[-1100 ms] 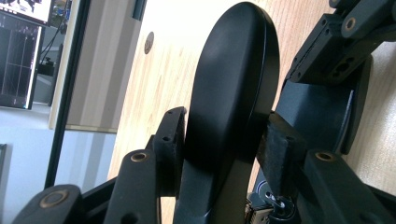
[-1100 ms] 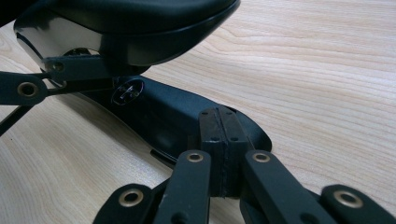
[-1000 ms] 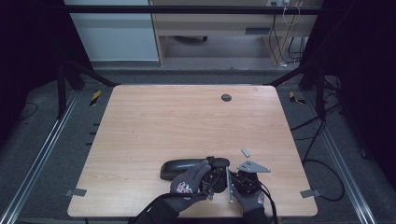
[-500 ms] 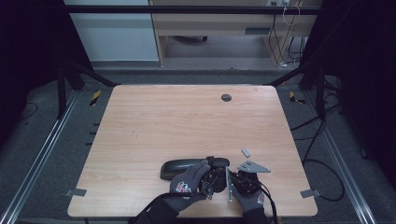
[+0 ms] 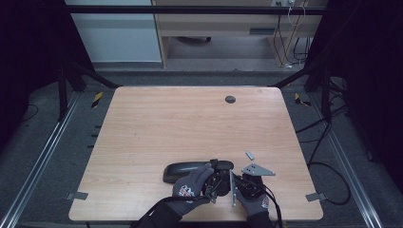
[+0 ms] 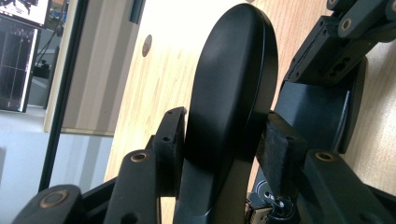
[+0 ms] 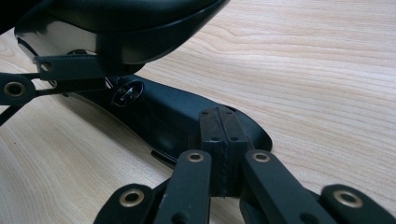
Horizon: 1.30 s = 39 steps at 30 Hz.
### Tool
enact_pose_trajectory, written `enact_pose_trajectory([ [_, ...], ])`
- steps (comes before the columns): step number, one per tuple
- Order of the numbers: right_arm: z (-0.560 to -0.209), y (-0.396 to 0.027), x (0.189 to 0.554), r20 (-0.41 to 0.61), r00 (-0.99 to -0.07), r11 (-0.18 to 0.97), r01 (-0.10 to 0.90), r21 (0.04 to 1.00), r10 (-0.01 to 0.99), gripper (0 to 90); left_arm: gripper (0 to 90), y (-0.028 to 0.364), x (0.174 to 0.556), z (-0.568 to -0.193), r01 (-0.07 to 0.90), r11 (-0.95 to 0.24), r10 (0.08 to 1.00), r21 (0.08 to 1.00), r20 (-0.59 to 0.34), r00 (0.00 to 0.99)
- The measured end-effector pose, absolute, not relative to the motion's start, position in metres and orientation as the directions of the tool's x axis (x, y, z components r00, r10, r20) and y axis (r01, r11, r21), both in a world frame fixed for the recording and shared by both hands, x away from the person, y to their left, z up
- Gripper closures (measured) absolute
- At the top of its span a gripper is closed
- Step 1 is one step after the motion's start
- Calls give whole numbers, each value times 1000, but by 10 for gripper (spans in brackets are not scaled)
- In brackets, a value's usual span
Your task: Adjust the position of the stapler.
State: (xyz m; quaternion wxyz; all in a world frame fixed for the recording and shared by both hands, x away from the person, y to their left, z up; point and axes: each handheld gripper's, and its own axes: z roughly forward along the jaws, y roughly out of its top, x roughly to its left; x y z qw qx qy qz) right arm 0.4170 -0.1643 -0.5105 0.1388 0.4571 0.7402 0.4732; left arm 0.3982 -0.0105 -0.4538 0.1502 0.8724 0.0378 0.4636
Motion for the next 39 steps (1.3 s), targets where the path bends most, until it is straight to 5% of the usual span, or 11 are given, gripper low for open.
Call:
enact_pose_trajectory([
  [7,-511,-165,418,245,-536,118,555,824,808,900,589,29,394,-402,-35,-867,405,496,745,530],
  [39,-510,-165,418,240,-543,126,551,825,805,900,587,68,395,-386,5,-699,611,715,594,523],
])
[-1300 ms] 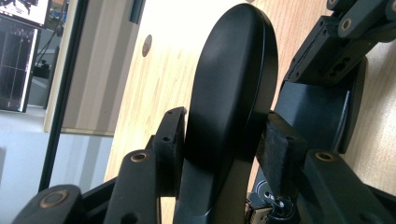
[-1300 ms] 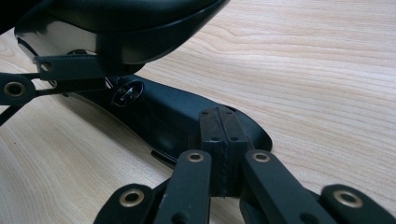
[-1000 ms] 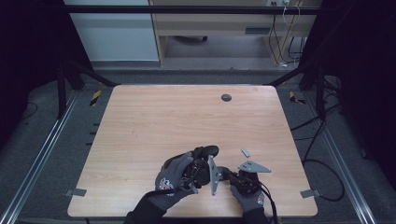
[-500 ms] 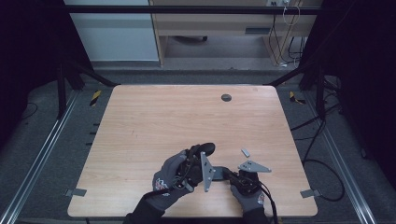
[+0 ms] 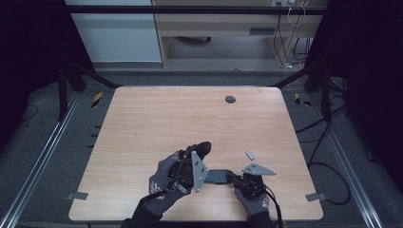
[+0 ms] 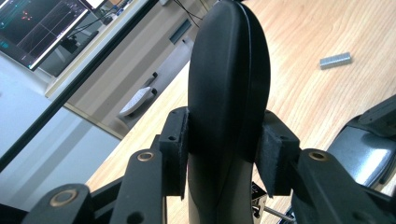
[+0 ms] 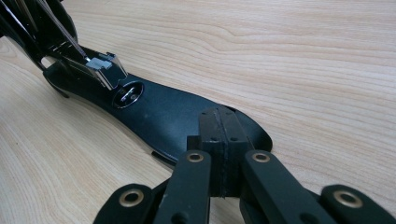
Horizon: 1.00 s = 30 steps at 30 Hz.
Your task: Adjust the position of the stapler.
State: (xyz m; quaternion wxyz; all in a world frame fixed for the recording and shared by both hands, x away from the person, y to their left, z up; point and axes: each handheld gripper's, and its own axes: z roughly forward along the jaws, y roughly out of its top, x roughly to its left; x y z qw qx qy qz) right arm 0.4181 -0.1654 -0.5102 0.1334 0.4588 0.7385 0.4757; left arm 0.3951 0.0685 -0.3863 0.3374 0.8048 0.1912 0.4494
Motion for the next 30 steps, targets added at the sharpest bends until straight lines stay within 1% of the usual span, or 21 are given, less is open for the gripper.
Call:
enact_pose_trajectory([
  [22,-510,-166,419,239,-548,130,550,825,801,900,593,106,394,-379,18,-541,732,841,460,502],
  [30,-510,-166,419,239,-548,131,550,825,801,900,597,113,392,-379,13,-521,751,854,451,482],
])
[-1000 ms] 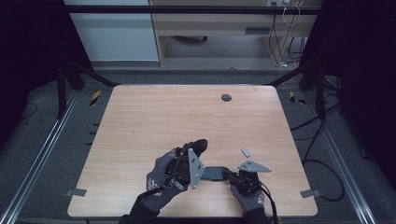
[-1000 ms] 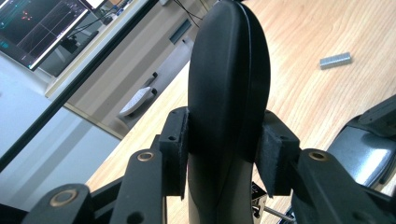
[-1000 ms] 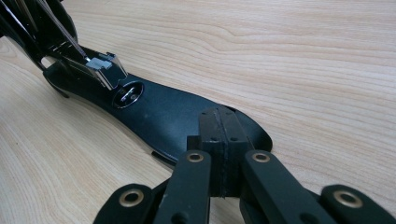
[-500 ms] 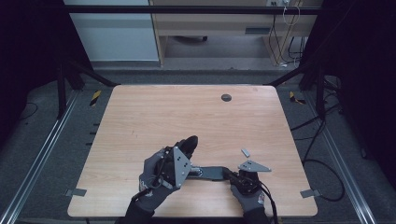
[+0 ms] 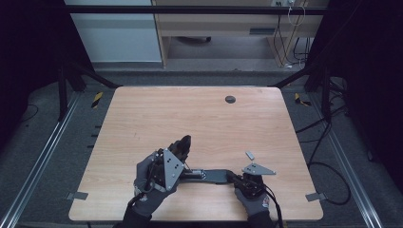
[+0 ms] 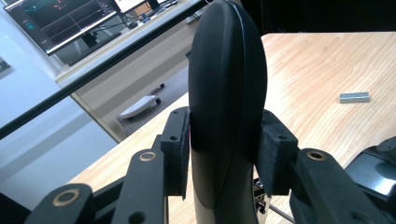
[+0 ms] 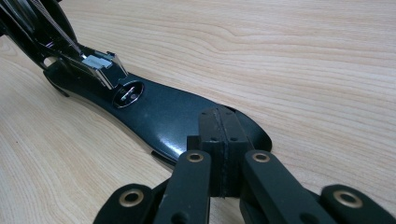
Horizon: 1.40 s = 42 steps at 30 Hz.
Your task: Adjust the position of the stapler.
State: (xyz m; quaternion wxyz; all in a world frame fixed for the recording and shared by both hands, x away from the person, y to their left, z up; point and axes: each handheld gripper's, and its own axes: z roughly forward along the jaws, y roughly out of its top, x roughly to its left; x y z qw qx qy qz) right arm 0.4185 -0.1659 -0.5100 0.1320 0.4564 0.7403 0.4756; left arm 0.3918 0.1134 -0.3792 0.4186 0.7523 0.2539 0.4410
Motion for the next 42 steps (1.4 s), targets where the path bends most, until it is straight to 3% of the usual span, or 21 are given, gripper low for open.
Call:
enact_pose_trajectory([
  [42,-510,-165,418,235,-544,131,550,825,805,900,598,172,391,-379,79,-266,865,961,202,459],
])
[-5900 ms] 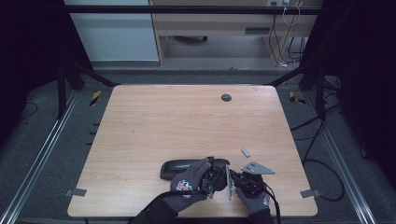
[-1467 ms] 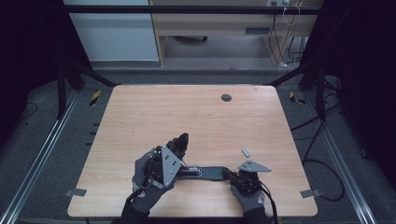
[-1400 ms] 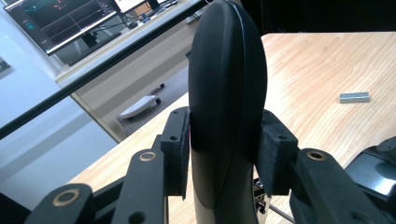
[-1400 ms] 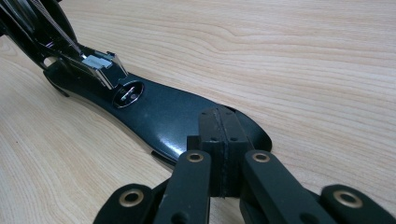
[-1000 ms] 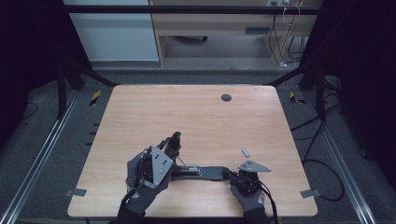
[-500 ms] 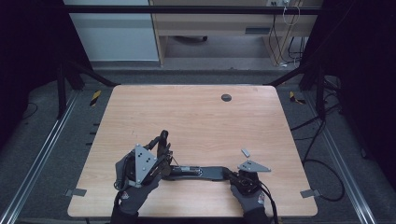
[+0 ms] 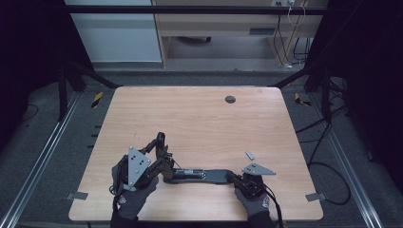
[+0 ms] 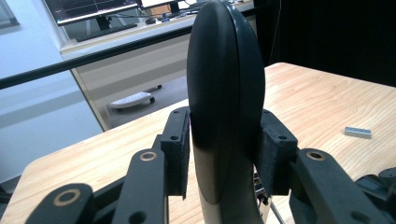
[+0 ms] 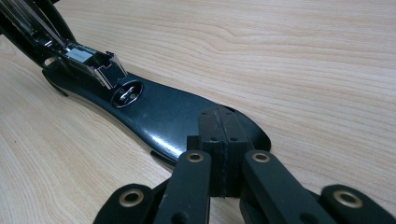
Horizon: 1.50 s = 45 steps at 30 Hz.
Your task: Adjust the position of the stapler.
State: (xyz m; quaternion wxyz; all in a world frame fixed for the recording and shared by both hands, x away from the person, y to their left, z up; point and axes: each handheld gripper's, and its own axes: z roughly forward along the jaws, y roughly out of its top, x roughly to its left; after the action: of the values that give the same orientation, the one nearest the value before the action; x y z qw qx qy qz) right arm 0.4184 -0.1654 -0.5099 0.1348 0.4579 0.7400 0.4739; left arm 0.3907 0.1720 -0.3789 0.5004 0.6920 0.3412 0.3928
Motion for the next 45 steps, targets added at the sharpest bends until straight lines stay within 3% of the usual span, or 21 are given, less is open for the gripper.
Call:
enact_pose_trajectory([
  [27,-510,-165,418,238,-540,130,556,821,807,900,593,196,392,-382,109,-184,878,977,113,465],
  [38,-510,-166,418,234,-545,134,551,824,805,900,587,225,394,-390,149,-85,885,985,6,465],
  [45,-510,-166,419,233,-546,135,550,824,805,900,587,230,394,-393,147,-61,886,987,-15,463],
])
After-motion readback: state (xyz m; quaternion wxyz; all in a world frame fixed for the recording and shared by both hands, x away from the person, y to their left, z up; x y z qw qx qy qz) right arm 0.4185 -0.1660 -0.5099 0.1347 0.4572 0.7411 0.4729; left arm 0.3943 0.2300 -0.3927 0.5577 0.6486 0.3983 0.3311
